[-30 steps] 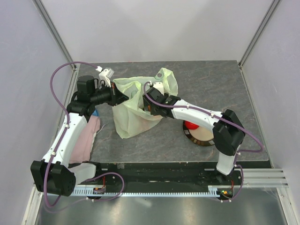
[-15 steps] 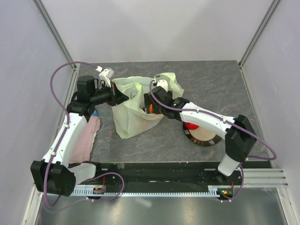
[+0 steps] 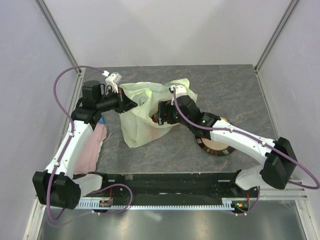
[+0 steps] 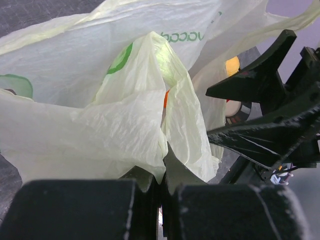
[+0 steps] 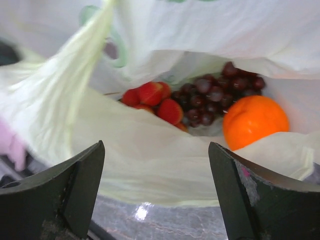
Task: Place the fruits into the plastic bag
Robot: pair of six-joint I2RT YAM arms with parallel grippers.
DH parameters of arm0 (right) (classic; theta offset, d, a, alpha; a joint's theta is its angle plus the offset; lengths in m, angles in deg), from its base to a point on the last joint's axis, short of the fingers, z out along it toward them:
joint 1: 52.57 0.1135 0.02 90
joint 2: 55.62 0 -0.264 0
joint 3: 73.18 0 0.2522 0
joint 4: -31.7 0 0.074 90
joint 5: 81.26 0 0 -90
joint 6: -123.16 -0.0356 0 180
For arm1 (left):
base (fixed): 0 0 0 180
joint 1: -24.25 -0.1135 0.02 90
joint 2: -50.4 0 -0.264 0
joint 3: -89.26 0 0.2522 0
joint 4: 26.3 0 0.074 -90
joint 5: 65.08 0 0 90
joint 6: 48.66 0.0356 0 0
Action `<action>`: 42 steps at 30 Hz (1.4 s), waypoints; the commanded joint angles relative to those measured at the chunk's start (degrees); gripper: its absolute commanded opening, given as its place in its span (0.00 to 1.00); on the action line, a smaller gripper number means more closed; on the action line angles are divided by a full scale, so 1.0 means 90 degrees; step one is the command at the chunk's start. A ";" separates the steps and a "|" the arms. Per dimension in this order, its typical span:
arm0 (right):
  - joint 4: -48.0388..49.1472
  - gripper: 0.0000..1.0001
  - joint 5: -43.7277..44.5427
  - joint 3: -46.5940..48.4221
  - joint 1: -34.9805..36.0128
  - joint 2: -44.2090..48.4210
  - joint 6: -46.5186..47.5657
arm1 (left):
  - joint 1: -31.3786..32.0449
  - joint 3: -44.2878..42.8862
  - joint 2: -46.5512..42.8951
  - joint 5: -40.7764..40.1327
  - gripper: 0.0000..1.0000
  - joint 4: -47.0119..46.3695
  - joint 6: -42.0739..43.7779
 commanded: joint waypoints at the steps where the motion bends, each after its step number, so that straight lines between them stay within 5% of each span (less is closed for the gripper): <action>1: 0.1204 0.90 -0.1347 -0.0299 0.0054 0.0572 0.0399 | -0.0009 -0.0049 -0.0045 0.0132 0.02 -0.0167 -0.0108; 7: 0.1479 0.89 -0.1087 -0.0651 0.0523 0.1373 0.0810 | -0.0009 -0.0030 -0.0055 0.0122 0.01 -0.0157 -0.0108; 13: 0.0689 0.87 0.0612 -0.0768 0.0475 0.1871 0.0488 | -0.0009 -0.0039 -0.0055 0.0132 0.02 -0.0167 -0.0118; 19: 0.0493 0.87 0.1501 -0.1207 -0.0042 0.2964 0.0302 | -0.0009 -0.0039 -0.0035 0.0142 0.01 -0.0157 -0.0128; 23: -0.0559 0.82 0.2498 -0.1364 -0.1044 0.3395 -0.0690 | -0.0009 -0.0039 -0.0045 0.0142 0.02 -0.0157 -0.0137; 29: -0.1352 0.82 0.1698 -0.1910 -0.2171 0.3143 -0.1241 | -0.0009 -0.0039 -0.0006 0.0161 0.01 -0.0167 -0.0157; 42: -0.1129 0.89 0.0644 -0.2380 -0.2758 0.1736 -0.1387 | -0.0009 -0.0029 -0.0006 0.0112 0.01 -0.0167 -0.0118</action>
